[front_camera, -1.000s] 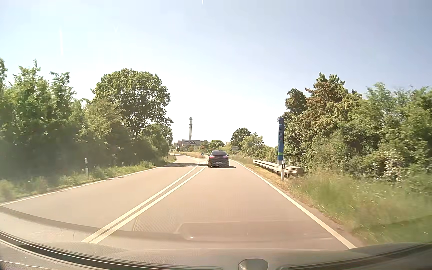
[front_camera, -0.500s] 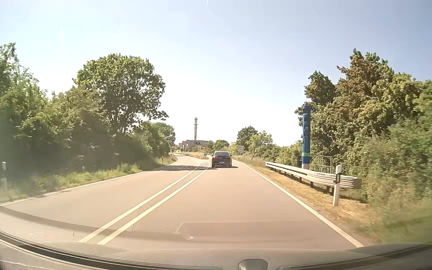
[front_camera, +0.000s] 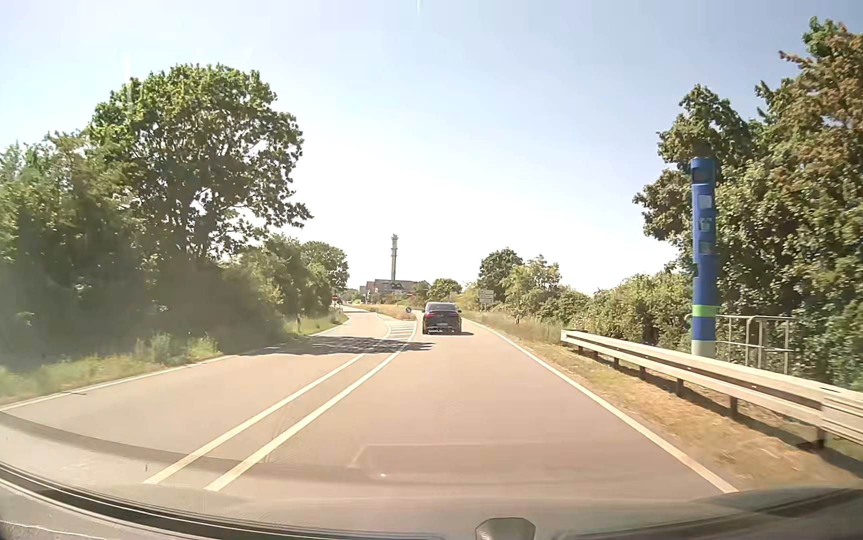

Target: Follow the waypoints while adhering to traffic rules and regulations

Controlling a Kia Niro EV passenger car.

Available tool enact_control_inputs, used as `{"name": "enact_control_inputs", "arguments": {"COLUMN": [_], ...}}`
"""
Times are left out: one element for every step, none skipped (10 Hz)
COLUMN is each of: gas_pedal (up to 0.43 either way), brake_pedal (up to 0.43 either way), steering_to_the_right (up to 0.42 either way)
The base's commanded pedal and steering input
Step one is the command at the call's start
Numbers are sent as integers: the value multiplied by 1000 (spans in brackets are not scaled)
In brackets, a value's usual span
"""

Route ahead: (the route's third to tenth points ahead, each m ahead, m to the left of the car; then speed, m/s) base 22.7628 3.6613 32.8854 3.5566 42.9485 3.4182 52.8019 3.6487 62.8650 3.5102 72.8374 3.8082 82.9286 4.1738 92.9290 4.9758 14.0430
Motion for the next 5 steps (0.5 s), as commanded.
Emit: {"name": "enact_control_inputs", "arguments": {"gas_pedal": [67,67,67,67,79], "brake_pedal": [30,30,30,30,30], "steering_to_the_right": [2,2,2,1,1]}}
